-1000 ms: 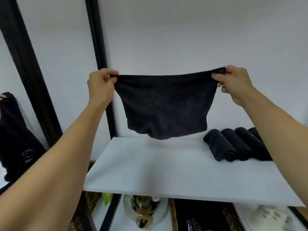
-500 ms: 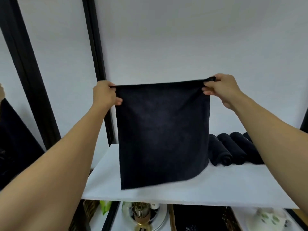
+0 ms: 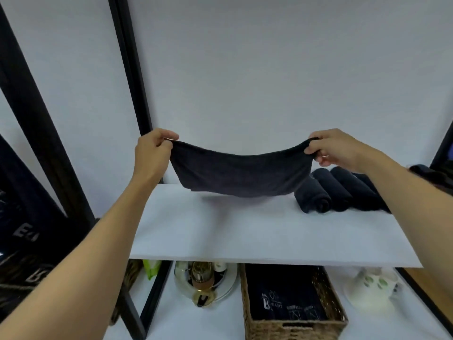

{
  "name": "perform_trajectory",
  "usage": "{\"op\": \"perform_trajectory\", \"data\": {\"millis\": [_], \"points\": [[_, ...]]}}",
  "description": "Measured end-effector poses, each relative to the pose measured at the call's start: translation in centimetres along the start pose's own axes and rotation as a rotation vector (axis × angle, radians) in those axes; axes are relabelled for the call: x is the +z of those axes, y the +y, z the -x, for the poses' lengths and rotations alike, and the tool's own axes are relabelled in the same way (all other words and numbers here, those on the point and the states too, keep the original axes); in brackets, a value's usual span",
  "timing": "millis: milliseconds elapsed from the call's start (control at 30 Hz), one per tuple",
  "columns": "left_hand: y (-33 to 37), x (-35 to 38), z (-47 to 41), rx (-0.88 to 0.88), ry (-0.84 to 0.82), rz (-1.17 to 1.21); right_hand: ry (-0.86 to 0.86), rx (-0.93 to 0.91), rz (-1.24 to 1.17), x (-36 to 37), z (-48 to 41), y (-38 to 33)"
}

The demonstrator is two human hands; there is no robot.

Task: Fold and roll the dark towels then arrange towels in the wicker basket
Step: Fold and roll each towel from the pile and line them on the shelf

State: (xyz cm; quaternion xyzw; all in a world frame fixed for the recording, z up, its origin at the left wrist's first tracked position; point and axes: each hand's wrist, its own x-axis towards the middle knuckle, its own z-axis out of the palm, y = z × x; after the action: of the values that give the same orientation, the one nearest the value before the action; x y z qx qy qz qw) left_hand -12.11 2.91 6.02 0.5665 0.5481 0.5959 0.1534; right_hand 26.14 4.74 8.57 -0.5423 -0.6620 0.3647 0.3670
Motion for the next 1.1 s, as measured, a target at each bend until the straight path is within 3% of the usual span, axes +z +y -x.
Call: {"op": "perform_trajectory", "data": {"millis": [133,333,467,600,700,767,800,867,933,967,1100], "points": [[-5.4,1.8,0.4,-0.166,-0.112,-0.088,-0.144,0.145,0.108,0.9,-1.6,4.0],[-12.5,6.9,-3.5,-0.351,-0.224,-0.197,-0.002,0.19,0.234,3.9,-8.8,9.8],[-16.8,10.9,-5.9,-0.419,-0.247,-0.318,0.05,0.124,0.501,6.9,-13.4,13.5],[-21.1,12.8,-5.3,-0.482,-0.294,-0.511,-0.062,0.206,0.844,9.8,-15.1,16.7],[-21.0,13.2,-5.4,-0.41,-0.268,-0.645,0.07,0.088,0.979,10.8,-15.4,16.7],[-19.5,13.9,-4.4,-0.199,-0.265,-0.711,0.123,-0.12,0.885,12.4,-15.1,16.1],[-18.8,14.5,-3.2,-0.071,-0.304,-0.69,0.061,-0.186,0.813,13.5,-14.7,15.9],[-18.0,15.4,-0.5,0.073,-0.535,-0.714,-0.152,-0.199,0.787,15.6,-13.8,16.3],[-18.7,15.1,1.5,0.069,-0.744,-0.901,-0.279,-0.128,0.872,16.2,-13.2,17.9],[-19.3,14.5,1.9,0.039,-0.772,-0.96,-0.28,-0.089,0.895,15.8,-13.2,18.6],[-19.0,11.4,2.9,-0.086,-0.599,-1.087,-0.201,0.031,0.953,14.2,-13.7,19.6]]}}
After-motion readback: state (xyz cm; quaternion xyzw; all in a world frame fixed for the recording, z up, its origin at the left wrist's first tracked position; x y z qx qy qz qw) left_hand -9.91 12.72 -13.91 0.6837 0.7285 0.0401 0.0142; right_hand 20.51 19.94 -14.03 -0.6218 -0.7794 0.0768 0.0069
